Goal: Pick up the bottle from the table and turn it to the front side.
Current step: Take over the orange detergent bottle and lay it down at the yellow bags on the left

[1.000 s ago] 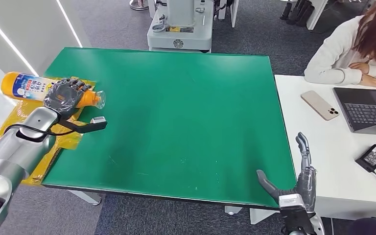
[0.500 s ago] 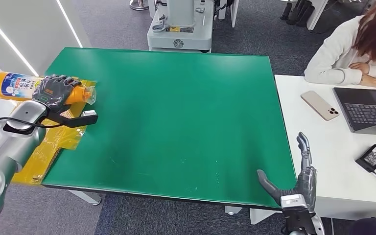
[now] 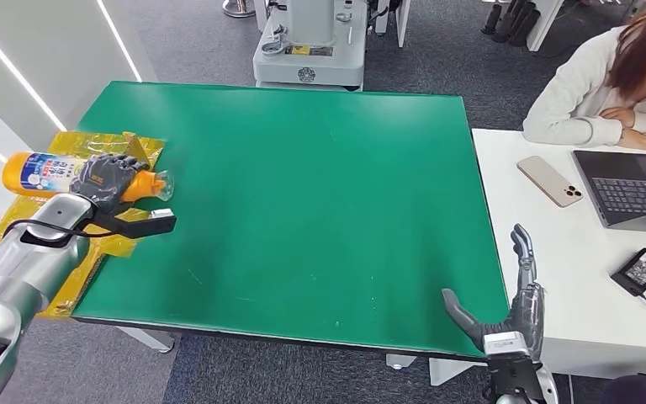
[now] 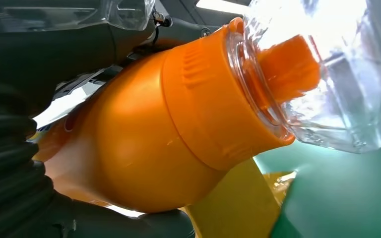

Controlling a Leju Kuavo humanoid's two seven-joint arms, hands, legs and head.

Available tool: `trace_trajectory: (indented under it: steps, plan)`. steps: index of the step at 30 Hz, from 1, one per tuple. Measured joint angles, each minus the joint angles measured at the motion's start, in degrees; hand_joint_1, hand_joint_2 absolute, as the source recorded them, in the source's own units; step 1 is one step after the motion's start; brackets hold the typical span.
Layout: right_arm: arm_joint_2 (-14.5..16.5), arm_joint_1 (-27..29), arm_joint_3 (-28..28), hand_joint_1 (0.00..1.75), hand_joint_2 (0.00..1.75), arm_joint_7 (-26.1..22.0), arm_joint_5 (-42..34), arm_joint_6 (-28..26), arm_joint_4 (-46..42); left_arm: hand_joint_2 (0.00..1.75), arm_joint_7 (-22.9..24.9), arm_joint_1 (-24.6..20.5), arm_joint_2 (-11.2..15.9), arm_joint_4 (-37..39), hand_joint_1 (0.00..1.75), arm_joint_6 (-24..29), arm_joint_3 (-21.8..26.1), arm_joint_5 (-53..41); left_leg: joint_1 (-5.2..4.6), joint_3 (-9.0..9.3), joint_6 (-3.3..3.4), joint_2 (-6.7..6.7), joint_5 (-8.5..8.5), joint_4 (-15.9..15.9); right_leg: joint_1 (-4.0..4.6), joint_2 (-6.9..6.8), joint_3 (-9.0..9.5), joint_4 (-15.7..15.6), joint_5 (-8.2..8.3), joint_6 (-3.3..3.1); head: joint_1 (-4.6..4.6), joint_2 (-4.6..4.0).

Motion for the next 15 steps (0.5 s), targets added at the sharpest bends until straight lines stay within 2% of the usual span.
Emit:
trace_trajectory:
  steps: [6, 15]
  plan:
    - [0.0, -0.1, 0.0, 0.00, 1.75, 0.1, 0.0, 0.0, 0.0, 1.75, 0.0, 2.5, -1.6, 0.4, 1.75, 0.2, 0.0, 0.1, 0.00, -0.01, 0.00, -0.01, 0.00, 0.0, 0.01, -0.01, -0.02, 0.0, 0.00, 0.00, 0.01, 0.00]
    - [0.0, -0.7, 0.0, 0.00, 1.75, 0.9, 0.4, 0.1, -0.1, 1.75, 0.1, 3.5, -4.7, 1.3, 1.75, -1.2, 0.0, -1.3, 0.00, -0.01, 0.00, -0.01, 0.00, 0.0, 0.00, 0.00, -0.01, 0.0, 0.01, 0.00, 0.01, 0.00]
